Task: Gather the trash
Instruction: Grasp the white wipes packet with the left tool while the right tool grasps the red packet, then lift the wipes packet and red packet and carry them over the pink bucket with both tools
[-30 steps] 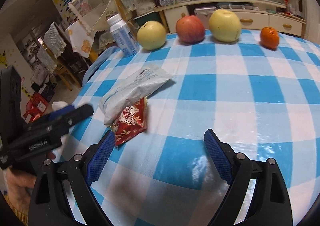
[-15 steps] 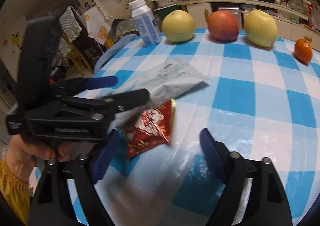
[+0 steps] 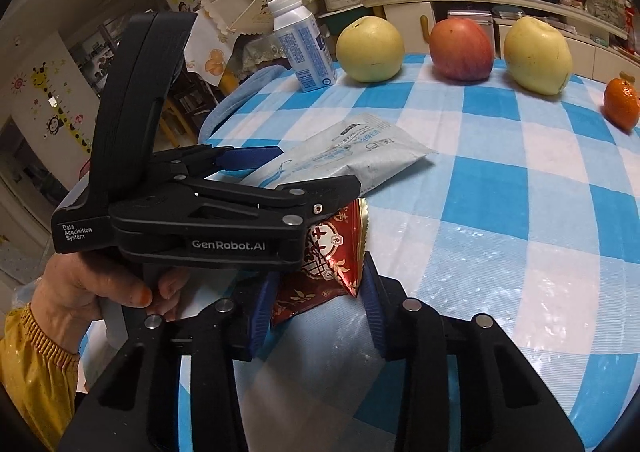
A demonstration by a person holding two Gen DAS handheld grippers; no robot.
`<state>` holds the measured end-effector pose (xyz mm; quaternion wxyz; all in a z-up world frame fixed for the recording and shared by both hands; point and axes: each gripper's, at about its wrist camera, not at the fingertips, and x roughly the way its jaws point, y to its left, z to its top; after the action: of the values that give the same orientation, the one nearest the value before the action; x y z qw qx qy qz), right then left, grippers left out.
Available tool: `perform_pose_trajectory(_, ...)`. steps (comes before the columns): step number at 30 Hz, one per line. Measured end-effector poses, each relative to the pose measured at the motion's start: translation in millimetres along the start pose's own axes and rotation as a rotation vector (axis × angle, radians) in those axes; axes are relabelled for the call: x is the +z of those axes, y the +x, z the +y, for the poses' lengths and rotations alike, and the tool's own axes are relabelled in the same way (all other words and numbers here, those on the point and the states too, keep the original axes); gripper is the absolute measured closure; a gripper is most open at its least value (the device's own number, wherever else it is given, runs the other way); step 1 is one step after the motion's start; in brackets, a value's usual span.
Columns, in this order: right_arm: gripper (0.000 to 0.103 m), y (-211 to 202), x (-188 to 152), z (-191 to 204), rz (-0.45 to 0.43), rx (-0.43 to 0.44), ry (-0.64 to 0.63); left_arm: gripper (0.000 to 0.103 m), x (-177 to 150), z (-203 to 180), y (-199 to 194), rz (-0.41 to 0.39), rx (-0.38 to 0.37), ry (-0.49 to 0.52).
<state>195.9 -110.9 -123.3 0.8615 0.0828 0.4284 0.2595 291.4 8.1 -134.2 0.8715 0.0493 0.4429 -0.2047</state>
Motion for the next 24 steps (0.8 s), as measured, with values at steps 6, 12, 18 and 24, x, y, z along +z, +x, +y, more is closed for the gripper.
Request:
perform_pose_trajectory(6, 0.070, -15.2, 0.2, -15.0, -0.008, -0.049, 0.037, 0.009, 0.3, -5.1, 2.2, 0.000, 0.044, 0.004)
perform_pose_trajectory(12, 0.070, -32.2, -1.4, -34.5, -0.020, -0.127, 0.059, 0.009, -1.5, -15.7, 6.8, 0.021, 0.110, 0.044)
perform_pose_trajectory(18, 0.068, -36.7, -2.4, -46.9, -0.029, -0.142, 0.089, 0.022, -2.2, -19.6, 4.3, 0.006, 0.137, 0.005)
perform_pose_trajectory(24, 0.057, -31.9, -2.2, -49.1, -0.031, -0.107, 0.117, 0.030, -5.7, -25.5, -0.4, -0.004, 0.164, -0.026)
